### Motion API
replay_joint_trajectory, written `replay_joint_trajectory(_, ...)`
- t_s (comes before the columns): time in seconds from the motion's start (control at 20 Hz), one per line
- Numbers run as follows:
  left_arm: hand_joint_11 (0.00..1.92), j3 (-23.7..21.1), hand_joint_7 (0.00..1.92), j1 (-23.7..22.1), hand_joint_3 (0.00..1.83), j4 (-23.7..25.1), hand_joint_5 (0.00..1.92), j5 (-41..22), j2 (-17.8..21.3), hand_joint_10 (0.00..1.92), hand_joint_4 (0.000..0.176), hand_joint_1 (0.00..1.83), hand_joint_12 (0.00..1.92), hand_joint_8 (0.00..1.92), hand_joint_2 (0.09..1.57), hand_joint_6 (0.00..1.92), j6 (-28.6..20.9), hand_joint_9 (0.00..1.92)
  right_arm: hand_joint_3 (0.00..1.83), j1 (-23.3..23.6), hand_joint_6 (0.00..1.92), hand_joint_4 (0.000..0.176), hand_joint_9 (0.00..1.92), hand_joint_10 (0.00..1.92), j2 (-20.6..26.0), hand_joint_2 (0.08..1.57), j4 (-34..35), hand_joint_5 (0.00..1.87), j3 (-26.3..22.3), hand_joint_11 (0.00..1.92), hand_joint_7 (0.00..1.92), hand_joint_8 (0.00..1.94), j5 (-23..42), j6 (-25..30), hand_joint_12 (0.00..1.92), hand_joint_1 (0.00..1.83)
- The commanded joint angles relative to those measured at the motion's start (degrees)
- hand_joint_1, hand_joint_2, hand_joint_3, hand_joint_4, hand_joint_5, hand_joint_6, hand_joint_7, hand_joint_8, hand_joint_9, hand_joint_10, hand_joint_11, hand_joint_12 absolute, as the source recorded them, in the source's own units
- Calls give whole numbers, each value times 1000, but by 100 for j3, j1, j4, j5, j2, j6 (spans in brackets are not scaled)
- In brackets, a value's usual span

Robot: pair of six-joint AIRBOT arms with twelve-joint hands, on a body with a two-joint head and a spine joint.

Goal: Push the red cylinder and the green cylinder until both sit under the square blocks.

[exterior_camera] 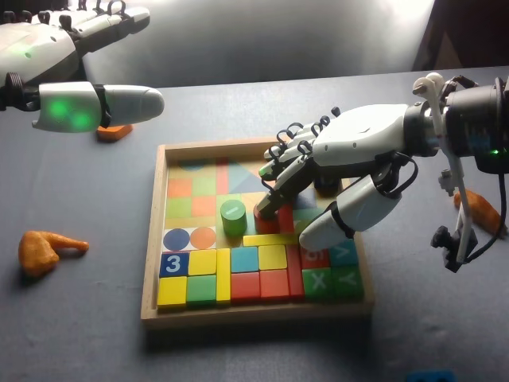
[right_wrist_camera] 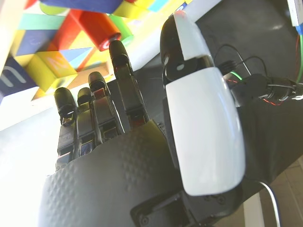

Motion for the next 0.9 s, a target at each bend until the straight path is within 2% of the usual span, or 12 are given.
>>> replay_joint_trajectory(0.0, 1, 35, 0, -92, 3, -86, 29, -662, -3, 0, 135, 0, 54, 0, 971, 0, -10, 0, 0, 26, 8, 158, 53, 2, 23, 1116, 187, 537, 19, 0, 195, 4, 135, 69, 575, 338)
replay_joint_trajectory(0.05, 6, 35, 0, -92, 0, -86, 30, -662, -3, 0, 133, 0, 59, 0, 965, 1, -10, 0, 0, 22, 6, 163, 38, 4, 24, 1113, 181, 539, 19, 0, 189, 1, 135, 73, 528, 331)
replay_joint_trajectory(0.1, 9, 34, 0, -92, 0, -86, 32, -662, -3, 0, 144, 0, 62, 0, 960, 2, -10, 0, 0, 10, 5, 165, 34, 4, 24, 1112, 176, 539, 19, 0, 186, 0, 135, 83, 520, 328)
replay_joint_trajectory(0.2, 24, 33, 0, -89, 0, -86, 42, -662, -3, 0, 152, 0, 77, 0, 963, 5, -10, 0, 0, 2, 4, 159, 46, 5, 25, 1110, 128, 552, 21, 0, 199, 2, 135, 126, 571, 342)
replay_joint_trajectory(0.25, 26, 33, 0, -89, 3, -86, 44, -662, -3, 0, 134, 0, 80, 0, 971, 5, -10, 0, 0, 0, 5, 156, 56, 6, 25, 1109, 100, 562, 22, 0, 210, 4, 135, 152, 624, 357)
replay_joint_trajectory(0.3, 27, 33, 0, -89, 0, -86, 41, -662, -3, 0, 132, 0, 83, 0, 961, 3, -10, 0, 0, -2, 5, 151, 56, 4, 25, 1109, 94, 566, 22, 0, 210, 2, 137, 158, 628, 366)
replay_joint_trajectory(0.45, 0, 33, 0, -82, 2, -86, 44, -662, -3, 0, 137, 0, 168, 0, 953, 1, -10, 0, 0, -6, 4, 151, 51, 2, 28, 1114, 87, 573, 22, 0, 206, 2, 155, 170, 619, 353)
replay_joint_trajectory(0.5, 0, 33, 0, -75, 0, -87, 42, -662, -3, 0, 130, 0, 178, 0, 950, 0, -10, 0, 0, -7, 2, 154, 41, 2, 31, 1116, 84, 566, 22, 0, 195, 3, 163, 175, 675, 342)
replay_joint_trajectory(0.55, 0, 33, 0, -68, 0, -87, 45, -659, -3, 0, 133, 0, 202, 0, 949, 1, -10, 0, 0, -8, 0, 162, 33, 0, 36, 1116, 71, 562, 22, 0, 188, 1, 172, 187, 687, 333)
replay_joint_trajectory(0.6, 0, 33, 0, -64, 1, -88, 38, -657, -3, 0, 128, 0, 172, 0, 954, 2, -10, 0, 0, -8, 3, 153, 44, 3, 43, 1118, 54, 576, 22, 0, 199, 3, 182, 207, 708, 341)
replay_joint_trajectory(0.75, 0, 35, 0, -51, 0, -88, 36, -651, -2, 0, 127, 0, 134, 0, 953, 1, -10, 0, 0, -9, 6, 153, 59, 5, 71, 1115, 32, 592, 22, 0, 203, 2, 208, 237, 795, 346)
replay_joint_trajectory(0.85, 0, 38, 0, -35, 0, -90, 32, -649, -2, 0, 137, 0, 159, 0, 941, 2, -10, 0, 0, -8, 5, 151, 67, 5, 94, 1113, 16, 601, 22, 0, 204, 1, 217, 255, 746, 338)
